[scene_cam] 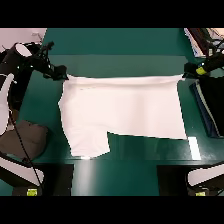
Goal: Fold the shirts.
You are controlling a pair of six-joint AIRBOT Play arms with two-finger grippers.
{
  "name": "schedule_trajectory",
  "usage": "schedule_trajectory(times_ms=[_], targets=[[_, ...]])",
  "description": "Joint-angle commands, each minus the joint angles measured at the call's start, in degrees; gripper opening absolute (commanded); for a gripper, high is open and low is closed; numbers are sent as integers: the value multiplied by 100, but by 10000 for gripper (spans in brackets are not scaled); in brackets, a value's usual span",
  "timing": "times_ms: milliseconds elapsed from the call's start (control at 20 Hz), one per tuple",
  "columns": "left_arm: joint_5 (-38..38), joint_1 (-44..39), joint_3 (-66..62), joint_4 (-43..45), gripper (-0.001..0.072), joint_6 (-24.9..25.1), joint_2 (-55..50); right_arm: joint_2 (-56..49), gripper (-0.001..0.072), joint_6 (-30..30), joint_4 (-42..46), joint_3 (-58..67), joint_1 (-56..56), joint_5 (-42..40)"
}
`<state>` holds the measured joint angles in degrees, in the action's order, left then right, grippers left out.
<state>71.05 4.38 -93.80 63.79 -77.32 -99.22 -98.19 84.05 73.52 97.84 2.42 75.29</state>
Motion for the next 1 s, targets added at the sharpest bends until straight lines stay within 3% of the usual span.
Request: schedule_trajectory(times_ms=[0, 100, 150, 200, 250, 450, 600, 950], targets=[[197, -35, 450, 457, 25, -199, -15, 273, 16, -13, 0, -999, -83, -330], [153, -35, 748, 450, 31, -304, -15, 306, 17, -9, -22, -1338, -129, -450], [155, -35, 835, 446, 246, -330, -15, 304, 24, -4, -105, -1443, -129, -463], [195, -33, 863, 452, 460, -352, -15, 306, 181, -4, -216, -1502, -122, -461], [282, -28, 863, 463, 414, -367, 24, 319, 349, -4, -260, -1508, -96, -387], [378, -28, 1342, 839, 418, -378, 879, 809, 352, -9, -293, -1510, 133, 136], [363, -31, 2715, 1062, 418, -560, 2055, 1423, 352, -9, -302, -1510, 260, 323], [341, -70, 5877, 258, 419, -844, 4468, 2310, 349, -11, -319, -1510, 118, 208]])
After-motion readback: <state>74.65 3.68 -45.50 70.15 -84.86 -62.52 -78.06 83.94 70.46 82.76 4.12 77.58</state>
